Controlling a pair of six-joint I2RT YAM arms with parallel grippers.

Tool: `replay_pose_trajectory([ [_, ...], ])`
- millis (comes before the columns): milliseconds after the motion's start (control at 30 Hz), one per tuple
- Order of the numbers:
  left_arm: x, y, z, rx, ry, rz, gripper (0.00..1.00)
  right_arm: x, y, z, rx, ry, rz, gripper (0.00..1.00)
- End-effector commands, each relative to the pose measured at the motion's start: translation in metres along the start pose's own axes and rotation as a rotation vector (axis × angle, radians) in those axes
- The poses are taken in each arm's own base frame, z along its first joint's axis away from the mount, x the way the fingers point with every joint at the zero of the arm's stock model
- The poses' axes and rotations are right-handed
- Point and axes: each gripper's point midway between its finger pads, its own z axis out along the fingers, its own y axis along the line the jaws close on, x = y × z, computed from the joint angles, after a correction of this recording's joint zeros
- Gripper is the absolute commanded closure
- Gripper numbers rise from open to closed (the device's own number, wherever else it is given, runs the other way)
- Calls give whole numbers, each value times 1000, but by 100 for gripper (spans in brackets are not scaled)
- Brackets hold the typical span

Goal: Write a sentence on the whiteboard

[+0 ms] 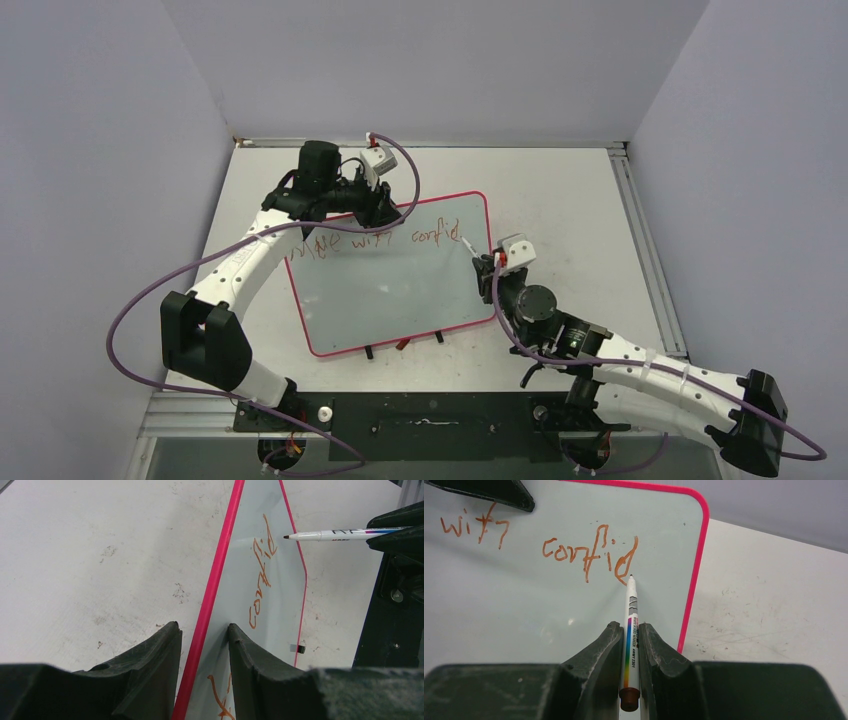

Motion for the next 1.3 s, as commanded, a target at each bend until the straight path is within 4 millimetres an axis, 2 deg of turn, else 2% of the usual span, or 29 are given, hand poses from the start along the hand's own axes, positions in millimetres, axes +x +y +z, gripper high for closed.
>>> replay_pose_trajectory([
  [0, 1, -14, -1, 61, 4, -16, 100, -27, 0, 3, 13, -81, 29, 95],
  [367, 2, -14, 0, 62, 7, -17, 100, -21, -1, 14, 34, -76, -12, 95],
  [767, 2, -14, -1, 60, 6, -18, 100, -6, -15, 4, 86, -26, -13, 95],
  [1067, 2, -13, -1, 60, 7, -18, 100, -27, -12, 11, 88, -92, -23, 95],
  [1267, 2, -14, -1, 59, 5, -17, 100, -31, -5, 17, 69, -106, -31, 95],
])
